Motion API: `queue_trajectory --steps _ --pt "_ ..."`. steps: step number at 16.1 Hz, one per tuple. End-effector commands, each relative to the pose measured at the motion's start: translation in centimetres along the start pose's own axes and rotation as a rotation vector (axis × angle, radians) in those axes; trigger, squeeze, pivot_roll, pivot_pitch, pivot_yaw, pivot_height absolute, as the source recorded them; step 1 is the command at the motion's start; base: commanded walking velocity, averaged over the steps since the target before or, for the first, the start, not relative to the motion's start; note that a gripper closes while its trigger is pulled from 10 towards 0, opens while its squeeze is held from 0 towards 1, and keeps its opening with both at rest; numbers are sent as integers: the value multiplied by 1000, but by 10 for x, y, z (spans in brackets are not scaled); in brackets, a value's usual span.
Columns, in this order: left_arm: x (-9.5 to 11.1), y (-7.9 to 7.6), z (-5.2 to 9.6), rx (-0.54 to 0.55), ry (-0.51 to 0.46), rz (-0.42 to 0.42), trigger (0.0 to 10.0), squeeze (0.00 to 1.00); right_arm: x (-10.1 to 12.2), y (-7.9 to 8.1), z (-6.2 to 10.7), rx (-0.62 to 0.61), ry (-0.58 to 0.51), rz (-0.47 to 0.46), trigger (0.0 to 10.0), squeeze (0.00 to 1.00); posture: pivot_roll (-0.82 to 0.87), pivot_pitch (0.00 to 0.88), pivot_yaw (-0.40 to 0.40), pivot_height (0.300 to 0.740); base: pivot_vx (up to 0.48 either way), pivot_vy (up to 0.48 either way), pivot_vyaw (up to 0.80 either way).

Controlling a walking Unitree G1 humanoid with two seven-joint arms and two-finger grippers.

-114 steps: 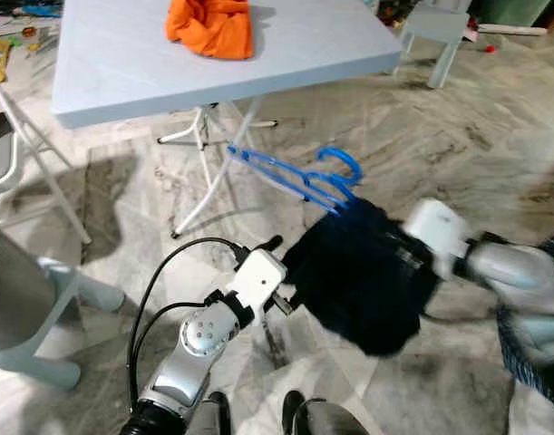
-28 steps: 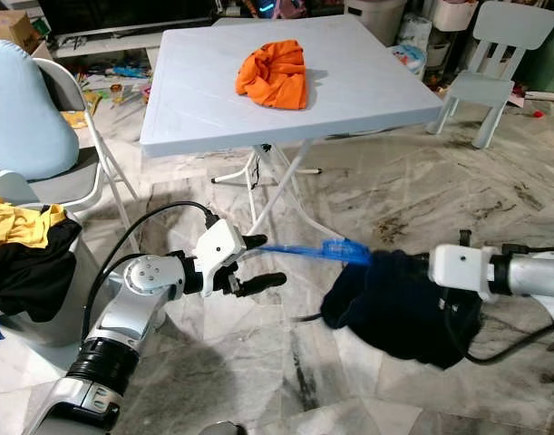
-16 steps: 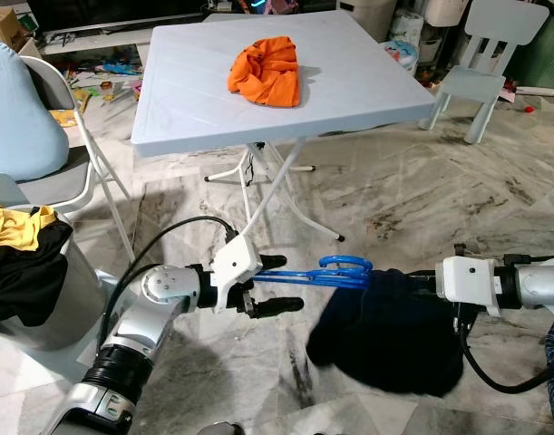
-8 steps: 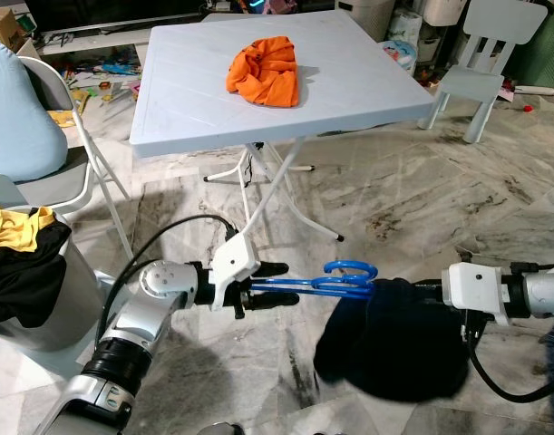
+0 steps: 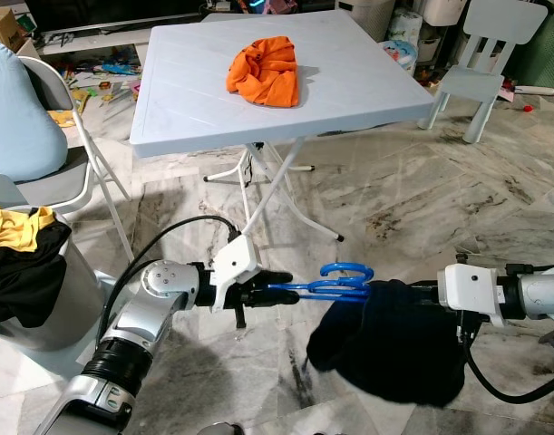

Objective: Hang hanger

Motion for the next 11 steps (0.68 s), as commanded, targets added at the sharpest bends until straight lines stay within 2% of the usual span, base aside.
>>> queue_trajectory --steps 1,6,7,9,10,11 --pt "-3 -4 -2 -24 24 -3 0 0 11 -11 -2 -28 -27 43 10000 0 -82 99 15 740 0 0 0" --pt "-7 -7 -3 -38 28 21 0 0 14 -16 -6 -65 -42 46 10000 0 -80 98 15 740 0 0 0" --pt "-6 -6 -2 -24 14 28 0 0 14 -18 -9 -78 -46 41 10000 0 -77 96 13 740 0 0 0" --pt "-6 8 1 71 -17 35 0 0 14 -26 -17 -147 -56 8 10000 0 -71 96 10 740 0 0 0" --pt "-4 9 3 83 -36 36 0 0 14 -27 -19 -161 -60 -8 10000 204 -70 97 8 740 0 0 0" --pt "-4 14 7 125 -70 41 0 0 16 -31 -25 -198 -79 -32 10000 1000 -69 97 8 740 0 0 0"
Point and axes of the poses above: a point about 5 cm out from each wrist's last joint towards the gripper, its own z axis pointing back from the gripper into the wrist, its own x axis along the axis of the wrist's last joint, y = z × x, the point moved 5 cm from there along -z, pointing out of the wrist towards the gripper, and after that the axes turned 15 degrees about z, right-handed, at the moved point
